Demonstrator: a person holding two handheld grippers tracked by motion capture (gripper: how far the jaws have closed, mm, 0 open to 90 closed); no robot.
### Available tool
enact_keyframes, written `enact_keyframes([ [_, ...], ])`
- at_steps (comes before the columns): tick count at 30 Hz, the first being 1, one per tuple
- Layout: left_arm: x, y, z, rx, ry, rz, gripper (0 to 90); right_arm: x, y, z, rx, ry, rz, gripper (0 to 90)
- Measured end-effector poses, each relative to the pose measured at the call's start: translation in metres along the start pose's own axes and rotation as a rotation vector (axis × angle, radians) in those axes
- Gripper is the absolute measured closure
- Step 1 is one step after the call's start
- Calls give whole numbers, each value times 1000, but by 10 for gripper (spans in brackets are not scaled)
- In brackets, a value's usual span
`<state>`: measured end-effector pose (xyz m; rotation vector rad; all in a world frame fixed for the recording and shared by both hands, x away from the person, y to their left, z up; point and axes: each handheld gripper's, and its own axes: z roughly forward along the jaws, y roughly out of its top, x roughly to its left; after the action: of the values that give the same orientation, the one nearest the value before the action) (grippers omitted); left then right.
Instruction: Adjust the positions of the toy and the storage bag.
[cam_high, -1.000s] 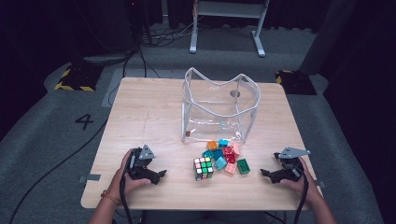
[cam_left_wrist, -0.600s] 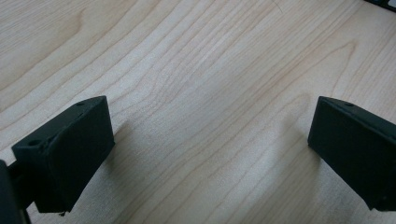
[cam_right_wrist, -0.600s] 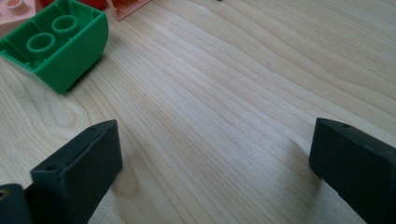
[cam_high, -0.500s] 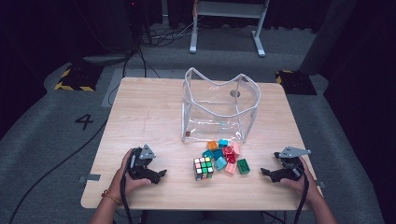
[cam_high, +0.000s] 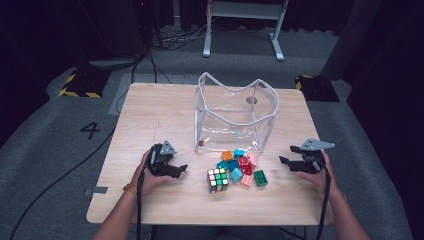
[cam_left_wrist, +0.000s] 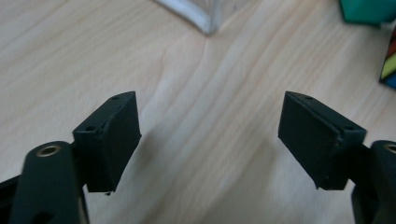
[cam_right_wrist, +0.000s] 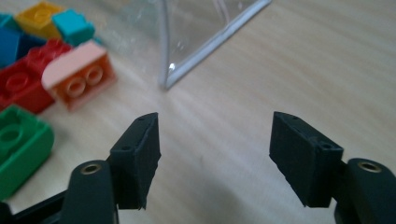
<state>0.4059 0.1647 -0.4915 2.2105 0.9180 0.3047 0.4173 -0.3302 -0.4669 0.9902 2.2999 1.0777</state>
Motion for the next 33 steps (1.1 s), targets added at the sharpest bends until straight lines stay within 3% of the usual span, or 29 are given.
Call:
enact_keyframes([
  [4,5,14,4,-36,4,-14,237,-6,22,9,-33,5,-15,363],
  [6,14,24,8,-81,6,-38,244,-6,31,14,-41,27,-15,370],
  [11,22,40,16,-123,9,-93,259,-7,50,29,-60,52,6,370],
  [14,24,48,18,-131,16,-76,253,-8,59,36,-61,35,-1,388],
  [18,29,52,22,-136,15,-97,283,-9,68,40,-77,41,-1,426],
  [20,30,52,21,-132,19,-78,297,-8,68,41,-77,47,1,438],
  [21,30,50,18,-157,-26,-88,299,-7,67,40,-75,43,12,438],
  [22,28,50,17,-159,-37,-79,298,-7,65,38,-74,40,7,443],
  [29,15,58,16,-183,-49,-26,300,-1,55,26,-83,48,-2,446],
  [30,10,64,16,-203,-62,-32,298,3,54,23,-91,82,-20,453],
  [33,7,72,17,-221,-57,-18,316,14,57,22,-87,99,-69,463],
])
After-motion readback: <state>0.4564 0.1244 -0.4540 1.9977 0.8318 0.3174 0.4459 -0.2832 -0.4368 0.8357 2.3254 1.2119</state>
